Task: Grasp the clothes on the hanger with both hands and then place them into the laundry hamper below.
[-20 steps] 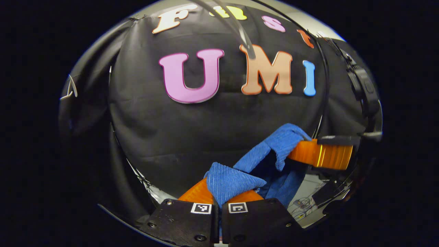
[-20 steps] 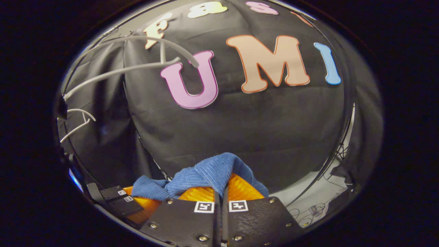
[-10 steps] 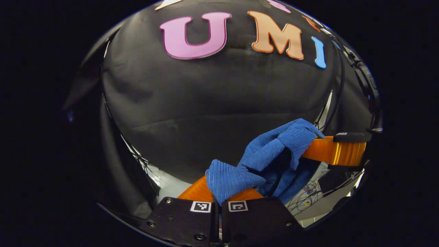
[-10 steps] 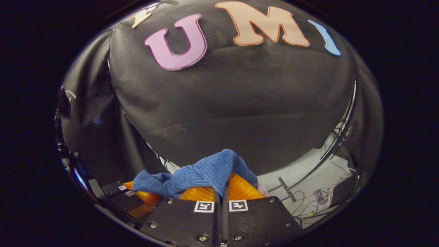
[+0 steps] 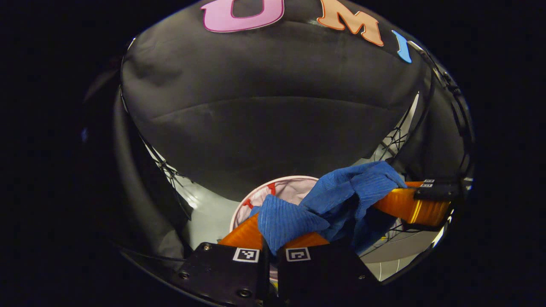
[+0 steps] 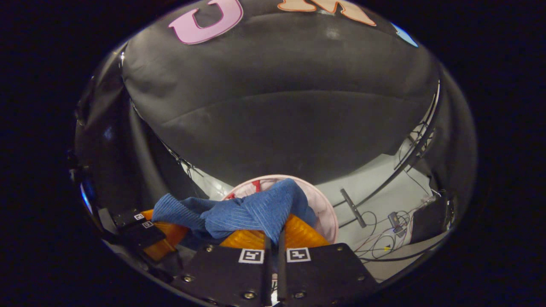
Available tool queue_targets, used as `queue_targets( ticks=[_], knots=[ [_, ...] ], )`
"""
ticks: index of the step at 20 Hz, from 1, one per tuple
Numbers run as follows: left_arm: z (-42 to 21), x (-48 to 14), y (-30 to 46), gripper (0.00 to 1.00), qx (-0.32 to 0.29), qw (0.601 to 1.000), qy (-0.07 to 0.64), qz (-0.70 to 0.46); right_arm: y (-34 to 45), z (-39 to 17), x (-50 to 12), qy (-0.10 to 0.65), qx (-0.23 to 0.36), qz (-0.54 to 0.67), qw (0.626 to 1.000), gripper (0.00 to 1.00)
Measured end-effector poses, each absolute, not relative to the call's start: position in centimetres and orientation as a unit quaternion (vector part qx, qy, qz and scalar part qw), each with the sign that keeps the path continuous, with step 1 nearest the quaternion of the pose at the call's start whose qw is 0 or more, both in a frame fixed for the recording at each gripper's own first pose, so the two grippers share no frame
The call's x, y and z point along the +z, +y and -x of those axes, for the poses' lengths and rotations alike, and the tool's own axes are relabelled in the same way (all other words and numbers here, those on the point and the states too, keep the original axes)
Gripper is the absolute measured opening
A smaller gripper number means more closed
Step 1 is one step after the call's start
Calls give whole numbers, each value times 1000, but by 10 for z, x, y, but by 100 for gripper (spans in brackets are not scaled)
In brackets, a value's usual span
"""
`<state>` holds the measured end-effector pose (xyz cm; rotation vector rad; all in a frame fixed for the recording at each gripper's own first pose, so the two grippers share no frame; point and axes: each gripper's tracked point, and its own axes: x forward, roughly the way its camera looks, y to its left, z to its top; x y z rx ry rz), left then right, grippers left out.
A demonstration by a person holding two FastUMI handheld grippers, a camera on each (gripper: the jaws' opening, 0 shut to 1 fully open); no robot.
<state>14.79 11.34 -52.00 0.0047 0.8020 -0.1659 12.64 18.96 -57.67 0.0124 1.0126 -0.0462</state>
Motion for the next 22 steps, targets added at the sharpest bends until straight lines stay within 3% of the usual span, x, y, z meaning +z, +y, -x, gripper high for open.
queue_targets(
  ticks=[3,6,10,11,17,22],
  knots=[
    [-139,-524,114,12,-81,910,406,17,191,-118,-579,495,-15,-1,869,7],
    [-132,-514,110,39,-93,908,408,15,186,-106,-571,489,-12,-3,872,15],
    [-121,-476,108,92,-99,916,388,9,182,-97,-538,473,-7,7,881,80],
    [-117,-467,109,93,-97,919,381,9,183,-94,-529,470,-4,14,882,96],
    [-90,-419,126,98,-88,933,349,-11,183,-73,-472,441,-53,25,896,100],
    [-54,-400,132,97,-113,924,367,3,186,-47,-438,425,-90,40,900,100]
  ],
)
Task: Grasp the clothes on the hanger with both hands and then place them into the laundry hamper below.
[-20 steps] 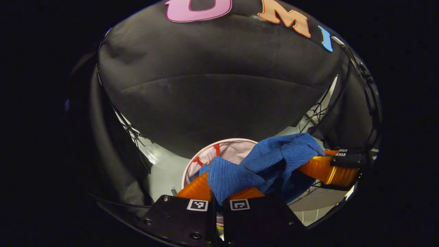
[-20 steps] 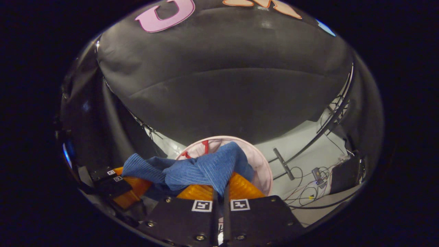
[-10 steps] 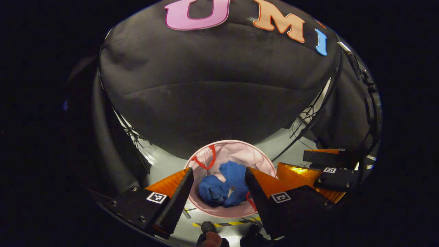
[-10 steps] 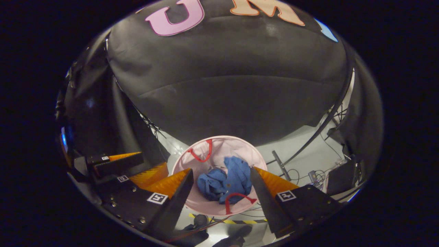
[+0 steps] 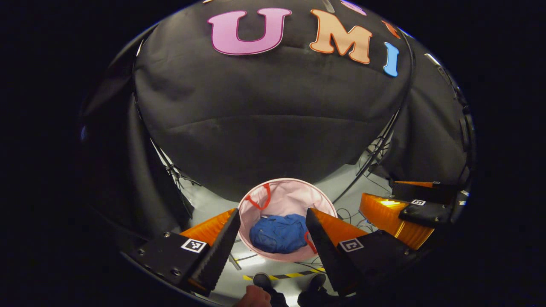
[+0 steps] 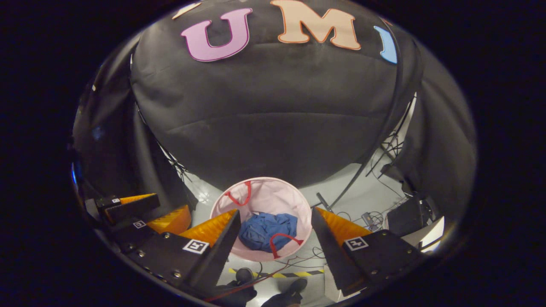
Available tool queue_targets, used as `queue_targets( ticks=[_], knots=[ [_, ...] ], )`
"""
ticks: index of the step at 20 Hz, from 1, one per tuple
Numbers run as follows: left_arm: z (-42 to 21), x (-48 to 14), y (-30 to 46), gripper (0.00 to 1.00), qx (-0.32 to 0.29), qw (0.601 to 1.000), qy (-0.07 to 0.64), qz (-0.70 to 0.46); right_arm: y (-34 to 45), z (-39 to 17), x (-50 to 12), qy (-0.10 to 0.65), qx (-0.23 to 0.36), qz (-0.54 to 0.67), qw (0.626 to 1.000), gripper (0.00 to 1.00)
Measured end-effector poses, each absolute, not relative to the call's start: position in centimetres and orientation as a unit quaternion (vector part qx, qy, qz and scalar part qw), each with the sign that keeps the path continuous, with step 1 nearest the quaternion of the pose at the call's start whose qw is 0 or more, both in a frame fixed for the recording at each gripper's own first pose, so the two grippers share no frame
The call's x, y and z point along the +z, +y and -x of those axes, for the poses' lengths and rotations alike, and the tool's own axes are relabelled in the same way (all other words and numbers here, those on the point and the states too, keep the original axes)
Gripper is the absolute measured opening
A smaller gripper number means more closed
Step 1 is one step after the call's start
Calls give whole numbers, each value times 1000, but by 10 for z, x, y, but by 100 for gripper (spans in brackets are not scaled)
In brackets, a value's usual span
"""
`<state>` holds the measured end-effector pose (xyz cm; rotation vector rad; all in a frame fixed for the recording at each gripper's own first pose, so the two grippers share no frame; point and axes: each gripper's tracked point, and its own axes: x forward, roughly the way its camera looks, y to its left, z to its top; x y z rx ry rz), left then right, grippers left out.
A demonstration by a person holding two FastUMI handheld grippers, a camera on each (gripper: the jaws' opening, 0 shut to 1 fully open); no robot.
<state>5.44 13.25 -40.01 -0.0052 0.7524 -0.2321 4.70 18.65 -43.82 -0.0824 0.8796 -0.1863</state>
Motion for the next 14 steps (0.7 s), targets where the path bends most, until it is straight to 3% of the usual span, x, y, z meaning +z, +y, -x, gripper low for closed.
queue_targets(
  ticks=[4,14],
  knots=[
    [-33,-381,145,97,-121,926,358,-2,187,-23,-418,415,-105,24,903,99],
    [27,-315,171,98,-44,953,299,8,168,32,-329,363,-68,24,929,99]
  ],
)
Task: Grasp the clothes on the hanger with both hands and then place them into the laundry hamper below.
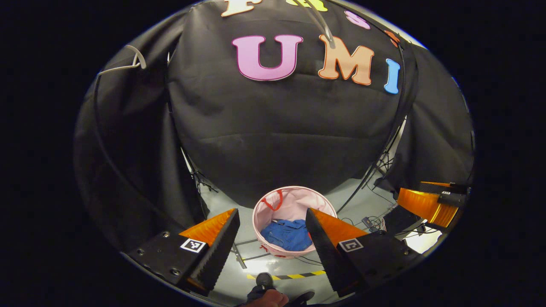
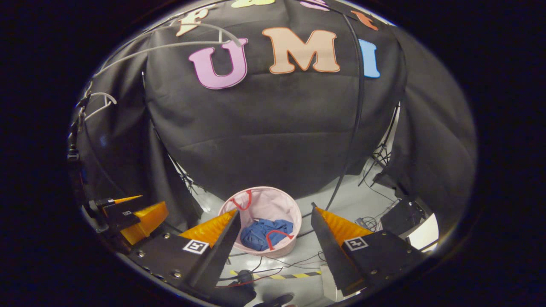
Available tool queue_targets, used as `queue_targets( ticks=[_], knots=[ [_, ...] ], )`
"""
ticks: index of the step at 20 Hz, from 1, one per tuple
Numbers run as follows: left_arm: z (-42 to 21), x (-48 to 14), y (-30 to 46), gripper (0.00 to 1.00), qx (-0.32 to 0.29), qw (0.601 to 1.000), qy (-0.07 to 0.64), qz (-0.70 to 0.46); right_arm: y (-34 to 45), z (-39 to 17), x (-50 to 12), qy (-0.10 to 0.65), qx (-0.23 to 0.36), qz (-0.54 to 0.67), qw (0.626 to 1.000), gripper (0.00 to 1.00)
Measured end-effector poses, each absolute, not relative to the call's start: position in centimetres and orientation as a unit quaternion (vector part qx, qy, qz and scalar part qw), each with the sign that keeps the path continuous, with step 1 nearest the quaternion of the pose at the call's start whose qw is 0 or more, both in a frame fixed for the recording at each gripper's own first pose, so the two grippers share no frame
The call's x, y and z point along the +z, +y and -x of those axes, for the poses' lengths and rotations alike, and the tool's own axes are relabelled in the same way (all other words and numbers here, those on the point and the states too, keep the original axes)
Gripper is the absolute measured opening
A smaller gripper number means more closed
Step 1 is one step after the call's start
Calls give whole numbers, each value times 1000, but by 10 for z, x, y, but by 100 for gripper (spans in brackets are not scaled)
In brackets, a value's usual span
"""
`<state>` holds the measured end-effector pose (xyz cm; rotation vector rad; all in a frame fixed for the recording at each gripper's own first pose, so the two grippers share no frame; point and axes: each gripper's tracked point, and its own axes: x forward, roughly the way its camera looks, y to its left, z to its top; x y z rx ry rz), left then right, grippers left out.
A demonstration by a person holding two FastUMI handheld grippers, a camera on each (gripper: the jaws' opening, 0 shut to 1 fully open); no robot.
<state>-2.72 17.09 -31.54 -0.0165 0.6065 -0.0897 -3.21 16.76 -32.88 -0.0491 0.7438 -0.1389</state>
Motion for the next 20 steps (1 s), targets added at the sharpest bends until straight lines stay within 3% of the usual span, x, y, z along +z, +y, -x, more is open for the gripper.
queue_targets(
  ticks=[5,6,7,9,10,12,20],
  knots=[
    [65,-276,169,97,-27,964,266,14,168,61,-284,338,-51,14,940,99],
    [71,-266,169,98,-25,965,260,15,167,66,-272,330,-47,15,943,94],
    [77,-257,169,97,-24,967,252,17,167,67,-261,320,-44,13,946,99],
    [86,-233,167,97,-21,972,234,22,169,72,-241,303,-40,3,952,99],
    [85,-215,164,97,-20,974,225,25,171,72,-230,293,-38,-1,955,94],
    [88,-183,165,97,-18,978,203,31,174,72,-206,272,-34,-2,962,100],
    [101,-103,164,97,-16,987,154,44,195,50,-119,177,-15,8,984,99]
  ],
)
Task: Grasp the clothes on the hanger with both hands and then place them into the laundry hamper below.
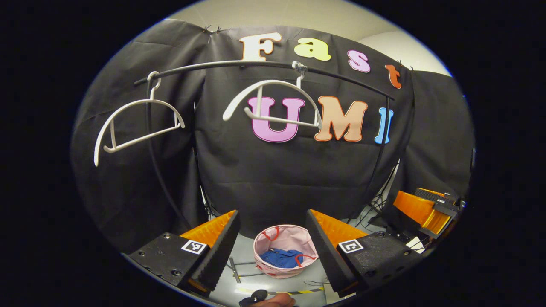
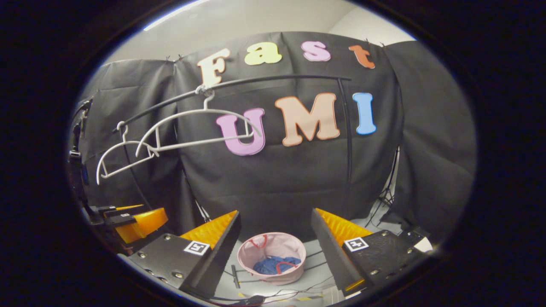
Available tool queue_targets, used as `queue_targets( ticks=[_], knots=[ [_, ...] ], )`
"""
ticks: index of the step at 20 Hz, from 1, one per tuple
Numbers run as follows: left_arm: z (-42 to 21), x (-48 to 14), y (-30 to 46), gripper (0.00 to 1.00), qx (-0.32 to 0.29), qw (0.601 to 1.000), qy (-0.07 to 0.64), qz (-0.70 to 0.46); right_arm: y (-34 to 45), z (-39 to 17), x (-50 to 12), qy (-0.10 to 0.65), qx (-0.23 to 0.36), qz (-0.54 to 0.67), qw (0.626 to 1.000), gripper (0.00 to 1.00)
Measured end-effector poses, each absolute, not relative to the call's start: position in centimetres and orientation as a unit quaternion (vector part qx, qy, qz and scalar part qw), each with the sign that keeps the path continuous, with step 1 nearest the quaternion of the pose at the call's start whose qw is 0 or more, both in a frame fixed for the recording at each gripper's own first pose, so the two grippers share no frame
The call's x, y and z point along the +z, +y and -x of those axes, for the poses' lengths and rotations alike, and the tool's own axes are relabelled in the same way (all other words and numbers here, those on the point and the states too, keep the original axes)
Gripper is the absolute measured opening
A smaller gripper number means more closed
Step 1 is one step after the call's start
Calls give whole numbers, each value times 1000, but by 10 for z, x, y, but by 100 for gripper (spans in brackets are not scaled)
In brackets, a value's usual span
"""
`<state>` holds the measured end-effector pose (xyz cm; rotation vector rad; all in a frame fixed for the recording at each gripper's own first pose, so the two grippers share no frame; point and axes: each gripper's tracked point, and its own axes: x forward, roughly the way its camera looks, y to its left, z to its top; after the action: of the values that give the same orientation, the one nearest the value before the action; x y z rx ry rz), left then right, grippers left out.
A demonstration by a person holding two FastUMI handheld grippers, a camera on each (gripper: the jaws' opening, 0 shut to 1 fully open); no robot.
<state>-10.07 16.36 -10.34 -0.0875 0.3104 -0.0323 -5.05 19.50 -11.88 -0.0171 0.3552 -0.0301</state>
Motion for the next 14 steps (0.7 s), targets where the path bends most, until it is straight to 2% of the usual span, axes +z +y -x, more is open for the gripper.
queue_targets(
  ticks=[7,14],
  knots=[
    [95,-45,178,94,3,997,75,-11,210,40,-82,134,-4,-5,991,99],
    [91,-8,155,95,-28,999,29,24,185,37,-57,94,-12,28,995,99]
  ],
)
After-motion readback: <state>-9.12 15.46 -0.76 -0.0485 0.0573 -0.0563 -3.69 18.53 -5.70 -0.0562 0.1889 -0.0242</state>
